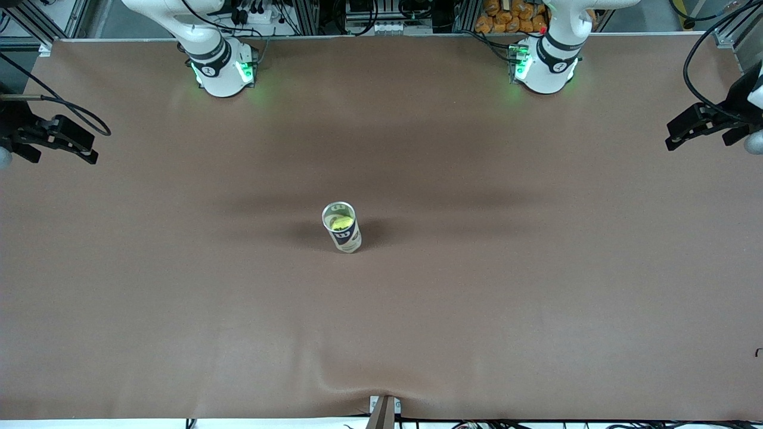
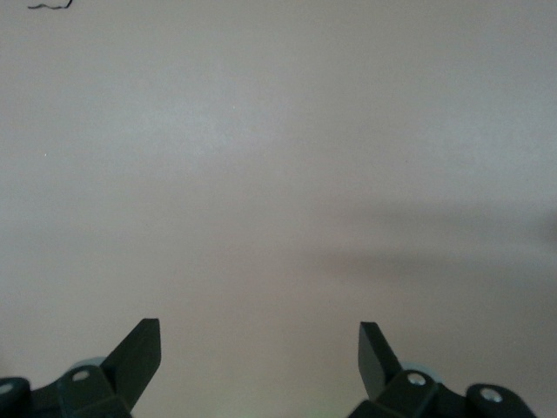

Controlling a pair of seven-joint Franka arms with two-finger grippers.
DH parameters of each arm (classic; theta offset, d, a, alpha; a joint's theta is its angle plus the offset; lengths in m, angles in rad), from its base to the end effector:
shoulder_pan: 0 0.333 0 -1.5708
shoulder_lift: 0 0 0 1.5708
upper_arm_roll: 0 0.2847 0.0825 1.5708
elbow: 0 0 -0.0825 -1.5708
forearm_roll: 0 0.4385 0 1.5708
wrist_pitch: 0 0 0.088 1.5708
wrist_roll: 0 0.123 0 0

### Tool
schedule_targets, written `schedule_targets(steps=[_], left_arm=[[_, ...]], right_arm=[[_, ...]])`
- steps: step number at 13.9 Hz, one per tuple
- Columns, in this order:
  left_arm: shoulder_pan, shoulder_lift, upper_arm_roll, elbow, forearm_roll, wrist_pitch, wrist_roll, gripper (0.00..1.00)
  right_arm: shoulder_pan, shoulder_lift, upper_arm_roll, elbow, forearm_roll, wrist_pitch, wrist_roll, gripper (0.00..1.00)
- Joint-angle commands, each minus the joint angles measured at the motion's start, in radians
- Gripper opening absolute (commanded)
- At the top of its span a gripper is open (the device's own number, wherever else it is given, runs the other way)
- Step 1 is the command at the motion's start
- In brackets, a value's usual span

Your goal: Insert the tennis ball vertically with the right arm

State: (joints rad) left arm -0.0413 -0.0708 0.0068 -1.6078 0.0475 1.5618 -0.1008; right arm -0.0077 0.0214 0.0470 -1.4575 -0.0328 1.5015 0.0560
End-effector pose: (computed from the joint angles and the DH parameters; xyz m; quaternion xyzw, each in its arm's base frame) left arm 0.5885 -0.0143 0.5994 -0.9991 -0.0336 -0.0140 0.0226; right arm 0.6081 0.0194 0.6174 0.9998 -0.0097 0.0121 0.0153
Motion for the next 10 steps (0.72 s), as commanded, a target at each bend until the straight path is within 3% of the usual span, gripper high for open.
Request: schedule_targets(steps=[1, 10], left_arm=[[-0.003, -0.011, 0.005, 0.002, -0.014, 0.015, 0.003, 1.0], [0.003, 0.0, 0.007, 0.002, -0.014, 0.017, 0.004, 1.0]], right_arm=[[0.005, -0.014, -0.007, -0.014, 0.011, 0.008, 0.001, 1.0], [0.0, -0.014, -0.007, -0.014, 0.011, 0.006, -0.007, 1.0]])
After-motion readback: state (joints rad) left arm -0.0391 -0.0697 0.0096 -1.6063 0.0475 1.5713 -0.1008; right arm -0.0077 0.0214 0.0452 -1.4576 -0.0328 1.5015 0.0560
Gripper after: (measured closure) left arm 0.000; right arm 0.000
